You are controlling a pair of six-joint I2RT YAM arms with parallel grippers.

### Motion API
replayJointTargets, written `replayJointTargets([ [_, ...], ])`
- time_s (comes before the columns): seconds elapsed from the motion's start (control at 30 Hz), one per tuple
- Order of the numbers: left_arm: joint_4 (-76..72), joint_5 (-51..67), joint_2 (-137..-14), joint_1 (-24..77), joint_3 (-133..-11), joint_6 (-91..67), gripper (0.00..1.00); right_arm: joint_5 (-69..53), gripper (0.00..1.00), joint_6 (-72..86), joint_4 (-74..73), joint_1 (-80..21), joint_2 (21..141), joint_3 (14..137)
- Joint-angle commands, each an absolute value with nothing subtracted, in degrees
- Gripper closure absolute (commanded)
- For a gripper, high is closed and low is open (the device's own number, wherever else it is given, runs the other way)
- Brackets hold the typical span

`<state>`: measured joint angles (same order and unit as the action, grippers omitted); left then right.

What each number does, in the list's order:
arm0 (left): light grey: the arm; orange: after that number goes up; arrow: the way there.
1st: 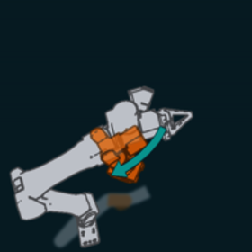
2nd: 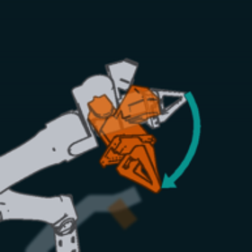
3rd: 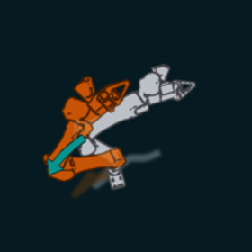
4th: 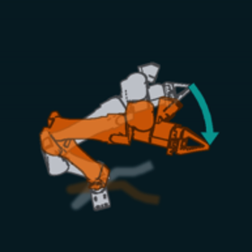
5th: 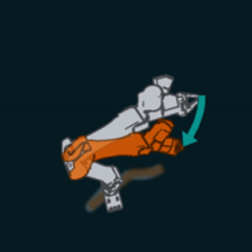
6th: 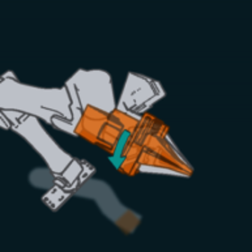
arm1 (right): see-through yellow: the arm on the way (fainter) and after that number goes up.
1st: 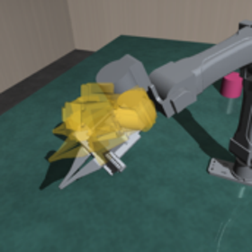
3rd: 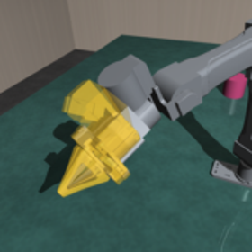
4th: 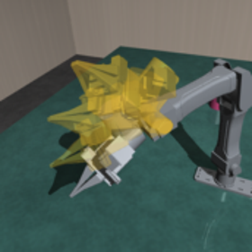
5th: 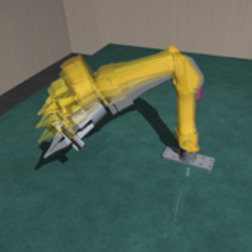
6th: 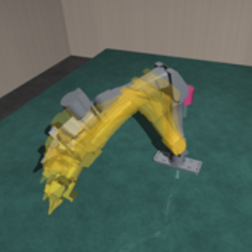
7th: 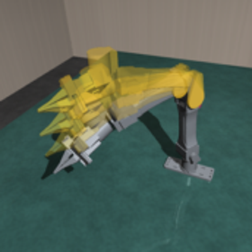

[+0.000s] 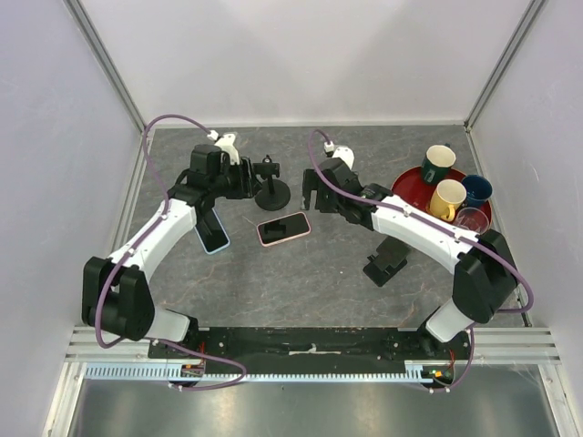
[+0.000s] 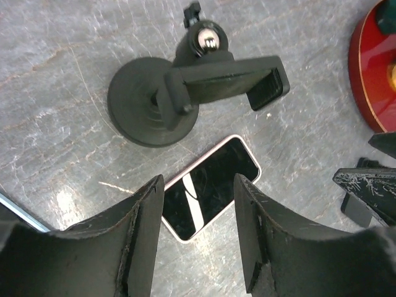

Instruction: Place the phone on the phone stand

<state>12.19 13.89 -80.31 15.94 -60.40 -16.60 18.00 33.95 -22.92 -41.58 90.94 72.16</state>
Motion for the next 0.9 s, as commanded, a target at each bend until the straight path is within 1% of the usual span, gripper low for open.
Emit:
replayJointTargets([
  [0.0,17.0,10.9,-81.2,17.5,-64.9,-11.8,0.44,21.0,0.02,42.6,-23.7,-42.6,91.3,73.7],
  [0.1,19.1,12.1,-81.0,18.0,-66.1,-11.3,0.41,22.8,0.02,49.8,-24.3,-42.6,90.6,72.2],
  [0.2,16.5,15.6,-78.8,18.7,-64.8,-11.3,0.39,21.6,0.02,56.0,-24.4,-42.8,90.9,70.8],
  [0.3,14.2,15.3,-76.9,19.9,-62.8,-11.4,0.38,19.2,0.02,62.3,-24.3,-42.8,92.3,69.3],
  [0.4,11.5,14.7,-74.8,22.1,-61.2,-12.0,0.41,16.6,0.02,66.4,-24.3,-43.4,95.4,69.3],
  [0.53,6.7,14.5,-69.7,22.1,-57.1,-14.4,0.42,15.2,0.02,59.8,-20.5,-47.4,100.4,72.7],
  [0.57,6.0,12.7,-68.6,22.1,-56.4,-14.7,0.42,15.6,0.02,57.6,-20.2,-48.2,101.9,75.9],
  [0.73,1.7,6.5,-61.6,22.1,-52.0,-15.1,0.42,14.3,0.02,47.6,-16.1,-51.2,112.1,83.2],
  [0.83,0.2,1.3,-57.3,22.1,-49.6,-15.3,0.42,11.4,0.11,44.5,-9.1,-51.9,115.4,83.3],
  [0.87,-0.4,0.7,-55.8,22.1,-49.0,-15.3,0.42,11.5,0.17,43.8,-5.7,-52.0,115.9,83.3],
])
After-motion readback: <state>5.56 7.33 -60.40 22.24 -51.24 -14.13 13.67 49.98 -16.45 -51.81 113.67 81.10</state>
